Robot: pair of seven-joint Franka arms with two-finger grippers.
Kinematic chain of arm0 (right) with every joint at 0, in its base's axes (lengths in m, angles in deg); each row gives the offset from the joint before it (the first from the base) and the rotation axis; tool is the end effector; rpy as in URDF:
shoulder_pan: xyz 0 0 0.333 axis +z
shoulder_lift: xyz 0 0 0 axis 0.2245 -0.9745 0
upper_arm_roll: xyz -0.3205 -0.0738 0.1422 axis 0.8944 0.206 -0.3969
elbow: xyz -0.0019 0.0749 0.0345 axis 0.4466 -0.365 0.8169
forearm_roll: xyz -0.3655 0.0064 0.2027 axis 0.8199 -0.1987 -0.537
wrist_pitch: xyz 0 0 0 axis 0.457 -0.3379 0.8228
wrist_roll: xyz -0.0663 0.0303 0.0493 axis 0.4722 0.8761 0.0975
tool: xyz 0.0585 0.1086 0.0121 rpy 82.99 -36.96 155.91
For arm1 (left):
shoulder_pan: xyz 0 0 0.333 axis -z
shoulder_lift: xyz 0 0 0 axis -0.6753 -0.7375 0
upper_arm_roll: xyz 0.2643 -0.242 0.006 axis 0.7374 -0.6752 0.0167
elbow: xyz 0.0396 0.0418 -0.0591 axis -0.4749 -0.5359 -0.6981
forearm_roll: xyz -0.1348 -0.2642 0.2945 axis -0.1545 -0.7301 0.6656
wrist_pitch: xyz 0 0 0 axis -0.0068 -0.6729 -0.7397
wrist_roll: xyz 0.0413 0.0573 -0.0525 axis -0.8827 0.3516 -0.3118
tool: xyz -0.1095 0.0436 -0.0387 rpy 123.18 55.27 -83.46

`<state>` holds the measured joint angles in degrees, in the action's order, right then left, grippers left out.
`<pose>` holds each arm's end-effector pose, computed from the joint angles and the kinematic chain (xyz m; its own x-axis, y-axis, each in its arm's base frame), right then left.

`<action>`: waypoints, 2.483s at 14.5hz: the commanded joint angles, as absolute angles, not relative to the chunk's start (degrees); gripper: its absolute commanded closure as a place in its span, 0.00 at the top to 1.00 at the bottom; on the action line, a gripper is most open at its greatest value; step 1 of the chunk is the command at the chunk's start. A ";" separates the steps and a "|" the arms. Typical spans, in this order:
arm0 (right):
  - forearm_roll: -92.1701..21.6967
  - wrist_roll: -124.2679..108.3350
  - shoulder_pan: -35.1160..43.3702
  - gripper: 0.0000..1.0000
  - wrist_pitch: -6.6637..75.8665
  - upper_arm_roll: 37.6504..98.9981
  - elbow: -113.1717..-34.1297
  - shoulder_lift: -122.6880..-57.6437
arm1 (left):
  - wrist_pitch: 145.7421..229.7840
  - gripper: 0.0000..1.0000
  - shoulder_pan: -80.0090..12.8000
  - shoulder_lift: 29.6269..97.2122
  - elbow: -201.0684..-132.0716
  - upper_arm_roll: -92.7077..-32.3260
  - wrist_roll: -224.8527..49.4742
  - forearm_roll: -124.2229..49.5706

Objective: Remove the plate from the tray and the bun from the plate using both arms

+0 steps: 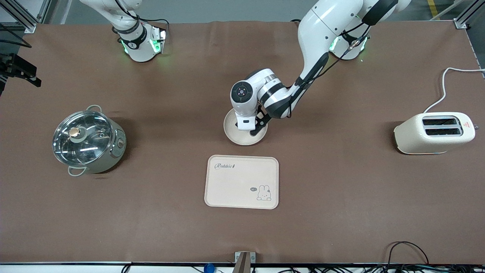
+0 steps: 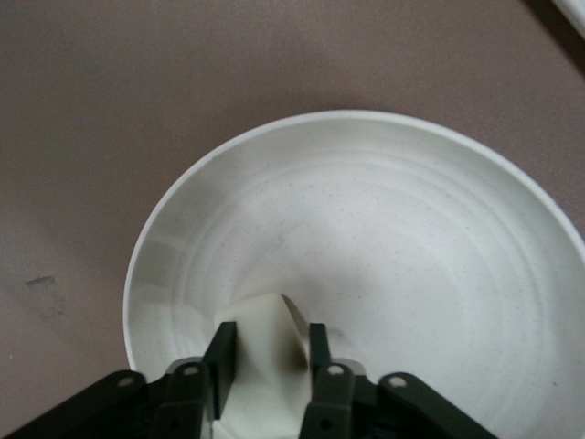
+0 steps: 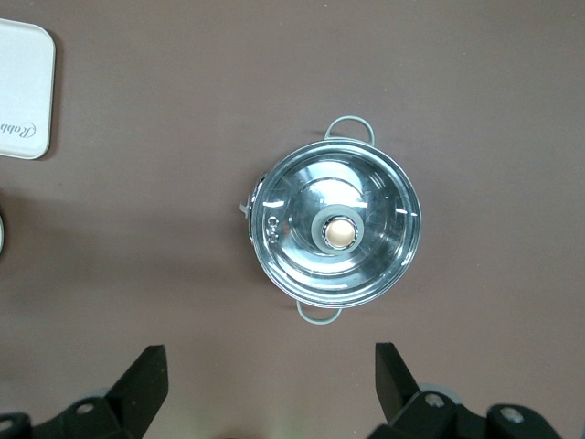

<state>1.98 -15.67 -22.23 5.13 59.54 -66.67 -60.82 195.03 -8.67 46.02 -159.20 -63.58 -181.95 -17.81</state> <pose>0.5340 -0.0541 0.6845 0.9930 0.1180 -0.0042 0.1181 -0.9930 0.0101 0.4629 -0.5518 0.1904 0.7033 0.7080 -0.0647 0.6935 -0.7032 -0.1568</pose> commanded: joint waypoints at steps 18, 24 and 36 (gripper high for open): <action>2.58 -6.89 -21.49 0.99 3.27 59.45 -68.76 -58.62 | 194.17 0.03 -37.98 49.85 -157.21 -62.30 -155.08 -3.20; 1.26 -6.71 -20.80 1.00 4.76 60.77 -68.67 -58.88 | 190.83 0.12 -43.62 48.79 -157.47 -61.86 -149.35 -3.55; 1.08 -0.30 -18.60 1.00 7.14 62.61 -69.73 -59.32 | 180.39 1.00 -44.50 60.28 -153.35 -63.35 -131.12 -4.25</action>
<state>1.63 -1.56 -19.91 6.17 61.89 -68.01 -60.40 183.93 -43.69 53.74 -152.87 -63.12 -139.05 -4.35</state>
